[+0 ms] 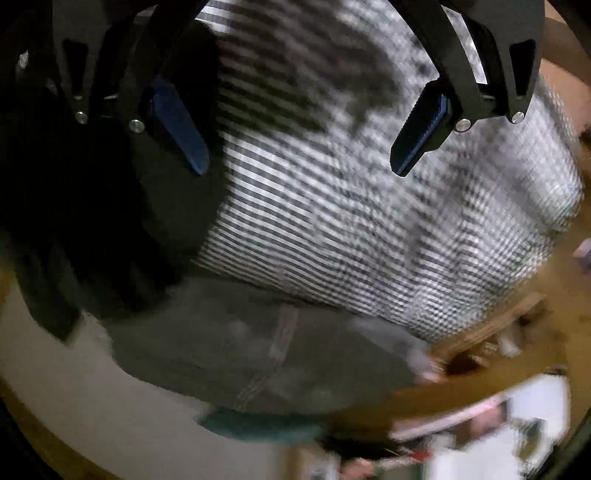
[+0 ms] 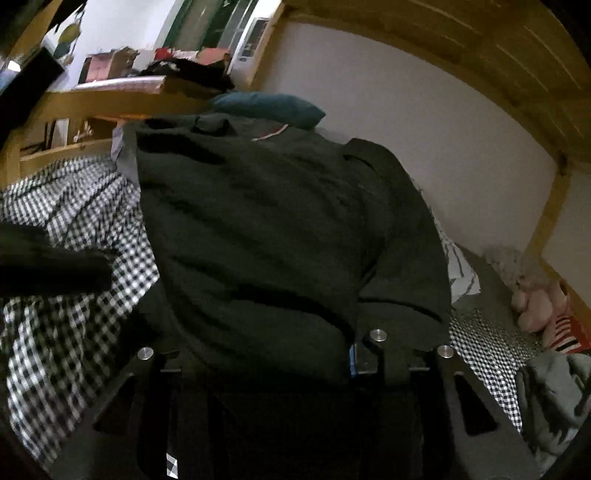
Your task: Fold large clothes
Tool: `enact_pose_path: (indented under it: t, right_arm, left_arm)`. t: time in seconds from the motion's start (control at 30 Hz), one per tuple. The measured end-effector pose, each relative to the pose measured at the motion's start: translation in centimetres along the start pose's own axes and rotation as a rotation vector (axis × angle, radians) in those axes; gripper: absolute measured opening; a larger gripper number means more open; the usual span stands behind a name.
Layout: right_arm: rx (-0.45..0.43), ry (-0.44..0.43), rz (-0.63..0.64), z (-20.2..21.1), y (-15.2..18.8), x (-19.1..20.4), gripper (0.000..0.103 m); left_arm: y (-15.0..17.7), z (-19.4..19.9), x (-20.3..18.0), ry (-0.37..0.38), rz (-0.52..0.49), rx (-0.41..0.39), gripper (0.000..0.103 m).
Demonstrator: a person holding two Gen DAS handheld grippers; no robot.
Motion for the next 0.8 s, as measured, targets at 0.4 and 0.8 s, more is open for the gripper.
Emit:
enact_pose_path:
  t: [0.4,0.8]
  right_arm:
    - [0.060,0.003,0.203,-2.9,2.5,4.0,0.049]
    - [-0.053,-0.513,-0.035,8.6,1.4,-6.6,0.099]
  left_arm:
    - [-11.5,7.4,-16.0,0.408,-0.432,-0.056,0.097]
    - [-7.7,-8.5,-19.2,0.373,-0.484,0.254,0.099]
Point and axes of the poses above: each gripper's, at about its wrist camera, not at the fingertips, and z roughly against the way its jaws point, x to its left, y to its underside, the point moved 6 cm from there along -z, roughly the way its jaws point, and after that the axes turned 2 degrees about x, right-handed, at the moved point
